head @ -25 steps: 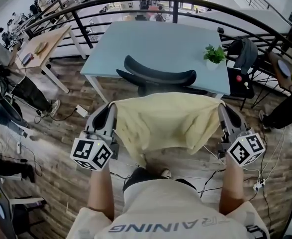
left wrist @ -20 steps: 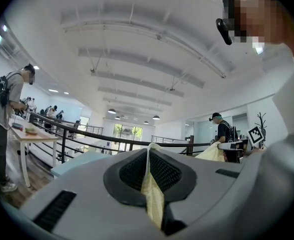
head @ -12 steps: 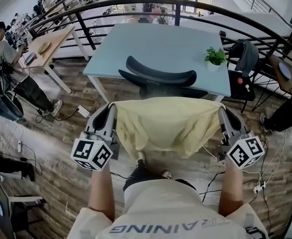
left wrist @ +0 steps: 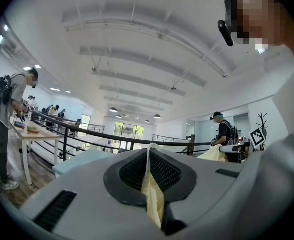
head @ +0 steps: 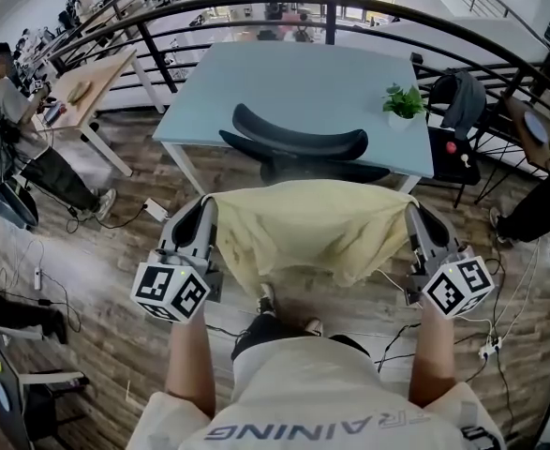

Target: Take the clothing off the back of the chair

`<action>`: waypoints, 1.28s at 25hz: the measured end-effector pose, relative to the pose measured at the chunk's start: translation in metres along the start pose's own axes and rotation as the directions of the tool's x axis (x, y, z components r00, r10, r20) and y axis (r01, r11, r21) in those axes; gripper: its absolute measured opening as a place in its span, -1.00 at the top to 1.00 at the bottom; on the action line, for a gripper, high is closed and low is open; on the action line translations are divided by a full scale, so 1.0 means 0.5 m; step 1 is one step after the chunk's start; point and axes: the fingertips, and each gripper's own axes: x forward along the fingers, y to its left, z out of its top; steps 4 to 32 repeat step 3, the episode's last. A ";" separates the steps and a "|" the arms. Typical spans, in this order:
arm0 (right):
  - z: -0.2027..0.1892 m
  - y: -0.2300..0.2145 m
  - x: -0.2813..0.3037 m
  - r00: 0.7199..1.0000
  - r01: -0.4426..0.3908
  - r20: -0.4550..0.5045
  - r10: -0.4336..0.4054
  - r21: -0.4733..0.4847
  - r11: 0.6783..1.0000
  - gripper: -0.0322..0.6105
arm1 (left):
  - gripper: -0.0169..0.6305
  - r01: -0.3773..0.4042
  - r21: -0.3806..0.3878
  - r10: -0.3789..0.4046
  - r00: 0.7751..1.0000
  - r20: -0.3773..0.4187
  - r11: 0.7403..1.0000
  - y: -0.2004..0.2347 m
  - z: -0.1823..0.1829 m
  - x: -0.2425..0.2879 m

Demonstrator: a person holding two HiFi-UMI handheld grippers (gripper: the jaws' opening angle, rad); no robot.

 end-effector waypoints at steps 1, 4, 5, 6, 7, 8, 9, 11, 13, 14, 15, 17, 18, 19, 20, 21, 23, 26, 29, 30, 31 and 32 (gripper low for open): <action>0.000 0.003 0.002 1.000 -0.001 0.000 0.001 -0.002 1.000 0.81 | 0.82 -0.001 0.000 0.001 1.000 0.001 1.000 0.002 0.001 -0.001; 0.000 0.009 0.005 1.000 -0.003 -0.001 0.003 -0.004 1.000 0.81 | 0.82 -0.002 -0.001 0.002 1.000 0.002 1.000 0.008 0.002 -0.004; 0.000 0.009 0.005 1.000 -0.003 -0.001 0.003 -0.004 1.000 0.81 | 0.82 -0.002 -0.001 0.002 1.000 0.002 1.000 0.008 0.002 -0.004; 0.000 0.009 0.005 1.000 -0.003 -0.001 0.003 -0.004 1.000 0.81 | 0.82 -0.002 -0.001 0.002 1.000 0.002 1.000 0.008 0.002 -0.004; 0.000 0.009 0.005 1.000 -0.003 -0.001 0.003 -0.004 1.000 0.81 | 0.82 -0.002 -0.001 0.002 1.000 0.002 1.000 0.008 0.002 -0.004; 0.000 0.009 0.005 1.000 -0.003 -0.001 0.003 -0.004 1.000 0.81 | 0.82 -0.002 -0.001 0.002 1.000 0.002 1.000 0.008 0.002 -0.004; 0.000 0.009 0.005 1.000 -0.003 -0.001 0.003 -0.004 1.000 0.81 | 0.82 -0.002 -0.001 0.002 1.000 0.002 1.000 0.008 0.002 -0.004; 0.000 0.009 0.005 1.000 -0.003 -0.001 0.003 -0.004 1.000 0.81 | 0.82 -0.002 -0.001 0.002 1.000 0.002 1.000 0.008 0.002 -0.004; 0.000 0.009 0.005 1.000 -0.003 -0.001 0.003 -0.004 1.000 0.81 | 0.82 -0.002 -0.001 0.002 1.000 0.002 1.000 0.008 0.002 -0.004; 0.000 0.009 0.005 1.000 -0.003 -0.001 0.003 -0.004 1.000 0.81 | 0.82 -0.002 -0.001 0.002 1.000 0.002 1.000 0.008 0.002 -0.004; 0.000 0.009 0.005 1.000 -0.003 -0.001 0.003 -0.004 1.000 0.81 | 0.82 -0.002 -0.001 0.002 1.000 0.002 1.000 0.008 0.002 -0.004; 0.000 0.009 0.005 1.000 -0.003 -0.001 0.003 -0.004 1.000 0.81 | 0.82 -0.002 -0.001 0.002 1.000 0.002 1.000 0.008 0.002 -0.004; 0.000 0.009 0.005 1.000 -0.003 -0.001 0.003 -0.004 1.000 0.81 | 0.82 -0.002 -0.001 0.002 1.000 0.002 1.000 0.008 0.002 -0.004; 0.000 0.009 0.005 1.000 -0.003 -0.001 0.003 -0.004 1.000 0.81 | 0.82 -0.002 -0.001 0.002 1.000 0.002 1.000 0.008 0.002 -0.004; 0.000 0.009 0.005 1.000 -0.003 -0.001 0.003 -0.004 1.000 0.81 | 0.82 -0.002 -0.001 0.002 1.000 0.002 1.000 0.008 0.002 -0.004; 0.000 0.009 0.005 1.000 -0.003 -0.001 0.003 -0.004 1.000 0.81 | 0.82 -0.002 -0.001 0.002 1.000 0.002 1.000 0.008 0.002 -0.004; 0.000 0.009 0.005 1.000 -0.003 -0.001 0.003 -0.004 1.000 0.81 | 0.82 -0.002 -0.001 0.002 1.000 0.002 1.000 0.008 0.002 -0.004; 0.000 0.009 0.005 1.000 -0.003 -0.001 0.003 -0.004 1.000 0.81 | 0.82 -0.002 -0.001 0.002 1.000 0.002 1.000 0.008 0.002 -0.004; 0.000 0.009 0.005 1.000 -0.003 -0.001 0.003 -0.004 1.000 0.81 | 0.82 -0.002 -0.001 0.002 1.000 0.002 1.000 0.008 0.002 -0.004; 0.000 0.009 0.005 1.000 -0.003 -0.001 0.003 -0.004 1.000 0.81 | 0.82 -0.002 -0.001 0.002 1.000 0.002 1.000 0.008 0.002 -0.004; 0.000 0.009 0.005 1.000 -0.003 -0.001 0.003 -0.004 1.000 0.81 | 0.82 -0.002 -0.001 0.002 1.000 0.002 1.000 0.008 0.002 -0.004; 0.000 0.009 0.005 1.000 -0.003 -0.001 0.003 -0.004 1.000 0.81 | 0.82 -0.002 -0.001 0.002 1.000 0.002 1.000 0.008 0.002 -0.004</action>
